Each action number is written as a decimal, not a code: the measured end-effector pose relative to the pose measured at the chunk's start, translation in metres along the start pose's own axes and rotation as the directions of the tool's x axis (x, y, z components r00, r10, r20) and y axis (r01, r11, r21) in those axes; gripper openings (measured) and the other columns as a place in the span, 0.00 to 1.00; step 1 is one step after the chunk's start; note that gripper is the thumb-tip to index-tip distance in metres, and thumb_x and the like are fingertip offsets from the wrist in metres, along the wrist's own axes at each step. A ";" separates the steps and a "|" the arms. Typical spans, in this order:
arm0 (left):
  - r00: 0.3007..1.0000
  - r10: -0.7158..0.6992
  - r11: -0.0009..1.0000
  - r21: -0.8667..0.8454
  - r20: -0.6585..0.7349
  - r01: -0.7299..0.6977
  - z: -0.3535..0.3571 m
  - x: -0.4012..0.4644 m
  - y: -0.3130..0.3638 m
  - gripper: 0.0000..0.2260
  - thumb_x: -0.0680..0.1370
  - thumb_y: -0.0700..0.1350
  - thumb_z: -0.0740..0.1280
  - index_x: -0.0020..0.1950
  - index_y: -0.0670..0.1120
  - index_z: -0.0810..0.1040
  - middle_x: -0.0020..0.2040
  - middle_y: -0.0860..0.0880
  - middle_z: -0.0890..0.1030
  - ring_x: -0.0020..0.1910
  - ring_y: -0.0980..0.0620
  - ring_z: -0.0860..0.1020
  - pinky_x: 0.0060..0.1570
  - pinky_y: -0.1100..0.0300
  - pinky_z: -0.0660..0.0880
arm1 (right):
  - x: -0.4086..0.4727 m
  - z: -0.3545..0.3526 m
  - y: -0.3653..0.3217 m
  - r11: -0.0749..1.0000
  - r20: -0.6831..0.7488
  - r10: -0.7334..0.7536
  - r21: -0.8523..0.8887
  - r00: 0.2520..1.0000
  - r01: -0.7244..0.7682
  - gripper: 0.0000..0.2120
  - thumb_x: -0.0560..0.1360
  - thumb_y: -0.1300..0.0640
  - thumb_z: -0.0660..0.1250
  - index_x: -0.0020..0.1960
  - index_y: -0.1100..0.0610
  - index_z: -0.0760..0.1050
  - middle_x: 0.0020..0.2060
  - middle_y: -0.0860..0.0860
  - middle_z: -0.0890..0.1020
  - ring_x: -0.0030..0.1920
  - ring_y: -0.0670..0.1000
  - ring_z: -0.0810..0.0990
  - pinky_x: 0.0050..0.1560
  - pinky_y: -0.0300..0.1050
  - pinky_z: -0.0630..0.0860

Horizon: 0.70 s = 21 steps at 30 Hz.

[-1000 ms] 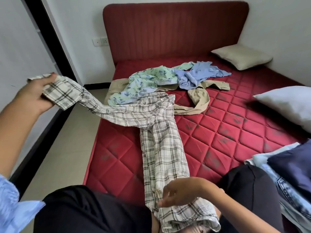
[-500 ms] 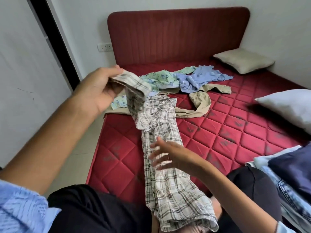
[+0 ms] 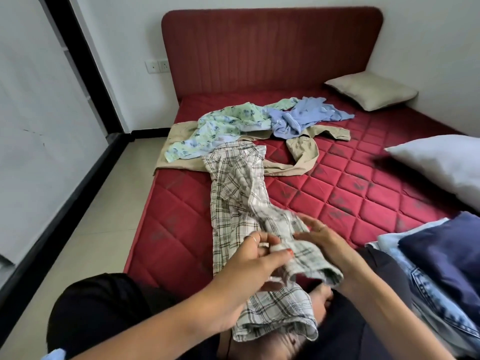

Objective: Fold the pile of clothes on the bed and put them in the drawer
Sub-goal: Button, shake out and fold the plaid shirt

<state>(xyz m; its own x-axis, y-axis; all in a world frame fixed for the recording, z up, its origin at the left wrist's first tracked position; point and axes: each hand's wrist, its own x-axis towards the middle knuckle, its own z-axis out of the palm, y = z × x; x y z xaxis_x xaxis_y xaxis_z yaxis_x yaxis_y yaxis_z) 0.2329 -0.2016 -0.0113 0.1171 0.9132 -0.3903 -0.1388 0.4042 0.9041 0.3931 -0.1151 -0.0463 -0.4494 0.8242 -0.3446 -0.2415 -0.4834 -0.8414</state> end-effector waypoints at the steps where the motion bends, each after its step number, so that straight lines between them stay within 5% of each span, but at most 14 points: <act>1: 0.998 -0.065 0.994 0.087 0.027 0.062 -0.005 0.004 -0.005 0.09 0.77 0.44 0.69 0.54 0.48 0.73 0.38 0.52 0.82 0.35 0.56 0.79 0.36 0.61 0.75 | -0.003 -0.007 0.011 0.999 -0.027 0.032 -0.001 0.999 -0.032 0.25 0.71 0.70 0.65 0.66 0.57 0.68 0.42 0.63 0.82 0.30 0.56 0.81 0.27 0.44 0.79; 4: 0.963 -0.256 0.907 0.365 0.085 0.208 -0.025 0.018 -0.024 0.08 0.76 0.49 0.69 0.54 0.50 0.75 0.36 0.54 0.80 0.31 0.56 0.78 0.33 0.61 0.74 | -0.012 -0.014 0.040 0.987 -0.153 0.075 -0.130 0.985 -0.095 0.20 0.74 0.73 0.64 0.61 0.56 0.70 0.41 0.61 0.82 0.29 0.53 0.81 0.26 0.43 0.78; 6: 0.945 -0.314 0.805 0.553 0.089 0.216 -0.038 0.027 -0.035 0.09 0.77 0.53 0.68 0.55 0.52 0.76 0.40 0.53 0.78 0.31 0.57 0.77 0.32 0.64 0.74 | -0.015 -0.017 0.058 0.925 -0.162 0.083 -0.355 0.983 -0.137 0.16 0.75 0.67 0.67 0.59 0.53 0.72 0.43 0.59 0.82 0.34 0.52 0.81 0.36 0.49 0.82; 9: 0.885 -0.434 0.727 0.646 0.168 0.234 -0.053 0.034 -0.038 0.14 0.80 0.56 0.62 0.61 0.50 0.75 0.43 0.51 0.81 0.35 0.56 0.80 0.30 0.69 0.71 | -0.012 -0.024 0.067 0.606 -0.167 0.046 -0.779 0.985 -0.160 0.10 0.76 0.53 0.68 0.56 0.49 0.75 0.46 0.50 0.78 0.45 0.49 0.78 0.56 0.50 0.76; 11: 0.855 -0.472 0.734 0.634 0.216 0.245 -0.063 0.038 -0.034 0.17 0.81 0.57 0.60 0.62 0.49 0.75 0.43 0.50 0.84 0.37 0.55 0.81 0.32 0.68 0.70 | -0.008 -0.022 0.065 0.436 -0.140 0.021 -0.890 0.990 -0.135 0.09 0.75 0.47 0.67 0.54 0.44 0.73 0.47 0.45 0.77 0.51 0.49 0.78 0.58 0.46 0.74; 14: 0.907 -0.408 0.708 0.664 0.106 0.241 -0.081 0.051 -0.036 0.16 0.81 0.57 0.59 0.57 0.48 0.78 0.42 0.50 0.84 0.35 0.56 0.80 0.31 0.68 0.69 | -0.004 -0.016 0.064 0.306 -0.075 -0.005 -0.950 0.997 -0.070 0.11 0.74 0.52 0.67 0.54 0.41 0.71 0.52 0.47 0.79 0.52 0.49 0.79 0.57 0.47 0.75; 15: 0.926 -0.377 0.686 0.679 0.022 0.263 -0.086 0.056 -0.039 0.16 0.81 0.57 0.59 0.54 0.47 0.78 0.40 0.51 0.83 0.33 0.58 0.79 0.30 0.69 0.68 | -0.003 -0.014 0.065 0.341 -0.042 -0.039 -0.940 0.998 -0.027 0.11 0.75 0.55 0.66 0.55 0.43 0.73 0.53 0.50 0.80 0.51 0.49 0.79 0.56 0.47 0.76; 19: 0.911 -0.337 0.613 0.680 -0.236 0.403 -0.104 0.070 -0.058 0.21 0.80 0.62 0.55 0.45 0.46 0.76 0.31 0.52 0.78 0.24 0.58 0.75 0.23 0.68 0.63 | -0.007 -0.009 0.060 0.827 0.144 -0.119 -0.533 0.982 0.179 0.17 0.76 0.68 0.66 0.62 0.53 0.76 0.56 0.53 0.80 0.47 0.47 0.78 0.50 0.42 0.76; 21: 0.893 -0.344 0.537 0.720 -0.289 0.440 -0.108 0.072 -0.071 0.26 0.80 0.64 0.52 0.47 0.43 0.76 0.31 0.50 0.78 0.23 0.56 0.74 0.22 0.69 0.62 | -0.007 -0.010 0.058 0.793 0.123 -0.125 -0.584 0.984 0.174 0.18 0.76 0.67 0.66 0.63 0.53 0.74 0.53 0.48 0.78 0.45 0.45 0.77 0.47 0.37 0.76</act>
<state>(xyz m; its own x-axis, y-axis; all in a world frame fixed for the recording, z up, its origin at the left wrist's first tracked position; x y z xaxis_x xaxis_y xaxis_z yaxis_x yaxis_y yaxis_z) 0.1449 -0.1590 -0.1220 -0.1314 0.6916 -0.7102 0.6854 0.5810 0.4389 0.3905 -0.1458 -0.0967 -0.5185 0.8353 -0.1829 0.2324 -0.0683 -0.9702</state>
